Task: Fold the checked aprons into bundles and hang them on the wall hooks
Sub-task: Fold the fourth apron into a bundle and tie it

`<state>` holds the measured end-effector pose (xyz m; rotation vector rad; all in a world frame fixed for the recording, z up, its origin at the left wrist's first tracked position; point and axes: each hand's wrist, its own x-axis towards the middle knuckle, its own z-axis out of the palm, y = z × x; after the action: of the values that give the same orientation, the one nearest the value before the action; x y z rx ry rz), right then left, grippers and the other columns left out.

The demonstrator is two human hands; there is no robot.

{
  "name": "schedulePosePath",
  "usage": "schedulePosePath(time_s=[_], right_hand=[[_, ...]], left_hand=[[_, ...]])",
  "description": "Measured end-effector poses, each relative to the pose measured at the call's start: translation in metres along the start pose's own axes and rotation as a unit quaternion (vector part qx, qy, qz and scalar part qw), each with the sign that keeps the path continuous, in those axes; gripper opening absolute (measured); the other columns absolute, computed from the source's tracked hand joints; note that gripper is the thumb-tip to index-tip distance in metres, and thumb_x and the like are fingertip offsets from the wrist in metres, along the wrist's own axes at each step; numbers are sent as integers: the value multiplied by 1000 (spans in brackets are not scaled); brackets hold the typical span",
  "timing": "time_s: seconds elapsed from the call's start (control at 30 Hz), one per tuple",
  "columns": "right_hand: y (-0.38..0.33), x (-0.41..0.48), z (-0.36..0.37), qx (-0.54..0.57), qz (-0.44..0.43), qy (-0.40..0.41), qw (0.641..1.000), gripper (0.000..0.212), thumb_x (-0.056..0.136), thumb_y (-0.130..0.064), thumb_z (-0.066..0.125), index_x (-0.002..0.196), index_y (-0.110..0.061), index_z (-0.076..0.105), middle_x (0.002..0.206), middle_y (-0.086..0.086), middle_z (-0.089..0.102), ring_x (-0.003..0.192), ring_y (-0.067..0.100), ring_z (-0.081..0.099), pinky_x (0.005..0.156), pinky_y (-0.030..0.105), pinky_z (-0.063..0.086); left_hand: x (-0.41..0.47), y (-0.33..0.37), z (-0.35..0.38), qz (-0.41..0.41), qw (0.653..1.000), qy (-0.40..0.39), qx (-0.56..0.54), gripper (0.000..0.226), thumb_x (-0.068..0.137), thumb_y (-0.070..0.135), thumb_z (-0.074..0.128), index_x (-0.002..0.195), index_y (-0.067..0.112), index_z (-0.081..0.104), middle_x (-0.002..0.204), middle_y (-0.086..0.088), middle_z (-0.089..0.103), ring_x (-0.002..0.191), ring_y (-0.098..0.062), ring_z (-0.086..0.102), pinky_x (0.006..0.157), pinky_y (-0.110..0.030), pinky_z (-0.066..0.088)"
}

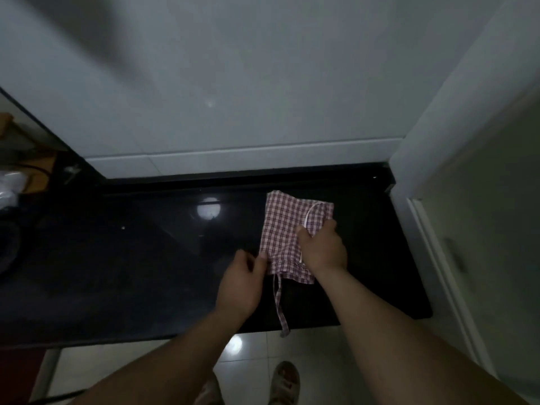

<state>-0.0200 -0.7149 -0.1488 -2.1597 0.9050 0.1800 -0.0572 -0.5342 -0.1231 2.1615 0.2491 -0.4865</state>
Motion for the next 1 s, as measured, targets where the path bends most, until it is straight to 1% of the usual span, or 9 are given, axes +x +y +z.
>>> schedulePosePath(time_s=[0.1,0.2,0.27,0.37,0.47,0.6,0.73,0.9,1.0], right_hand=[[0,-3,-1,59,33,1,998,63,94,-54,60,136,-13,37,120,13,67,95,33,69,82,48,61],[-2,-15,-7,57,32,-17,998,61,94,-44,60,140,-15,34,128,12,58,98,31,64,80,44,60],[-1,-27,-12,-112,-67,56,990,64,89,-43,65,139,-16,37,135,10,48,114,29,55,87,42,54],[-3,-46,-24,-255,-313,142,904,48,87,-32,68,131,-26,50,128,0,51,117,20,50,98,42,48],[2,-61,-32,-202,-464,-37,861,30,91,-16,57,118,-29,57,111,-12,52,102,7,49,90,33,47],[29,-78,-31,-274,-506,-141,806,49,83,-11,60,128,-31,54,140,-7,45,127,10,44,108,31,36],[36,-79,-17,-310,-491,-107,807,45,84,-20,69,126,-27,55,149,2,42,135,19,44,114,39,37],[31,-77,-2,-301,-506,-48,807,16,93,-26,60,109,-24,65,130,0,60,117,17,56,96,40,48],[21,-80,-8,-224,-440,-90,865,10,101,-24,52,97,-24,61,100,-8,62,91,8,57,83,32,49]], left_hand=[[-17,-14,4,-9,998,-57,33,35,104,48,53,89,18,63,81,2,69,73,-11,64,64,-31,48],[-7,-18,3,-55,995,-80,-4,34,102,37,59,86,7,67,77,-11,70,66,-15,61,63,-36,50],[-2,-19,0,-80,990,-98,-64,29,99,28,65,88,2,71,82,-18,74,67,-18,64,71,-45,59],[-4,-16,0,-103,982,-115,-108,21,95,23,73,90,3,76,83,-12,78,73,-18,70,74,-34,60],[-2,-14,7,-106,978,-131,-123,16,92,18,75,88,2,77,83,-11,78,79,-21,74,81,-39,61],[-1,-11,7,-121,974,-136,-137,19,92,20,72,86,3,76,83,-10,78,83,-23,75,78,-35,60],[1,-12,-5,-117,963,-190,-152,15,92,17,68,82,7,72,80,-11,73,71,-19,64,72,-30,53],[7,-10,-16,-85,964,-231,-101,20,94,9,61,76,9,70,72,-5,71,63,-14,62,71,-28,54],[7,-13,-18,-83,959,-246,-117,22,98,2,58,80,6,70,70,-6,73,62,-13,68,66,-25,57]])
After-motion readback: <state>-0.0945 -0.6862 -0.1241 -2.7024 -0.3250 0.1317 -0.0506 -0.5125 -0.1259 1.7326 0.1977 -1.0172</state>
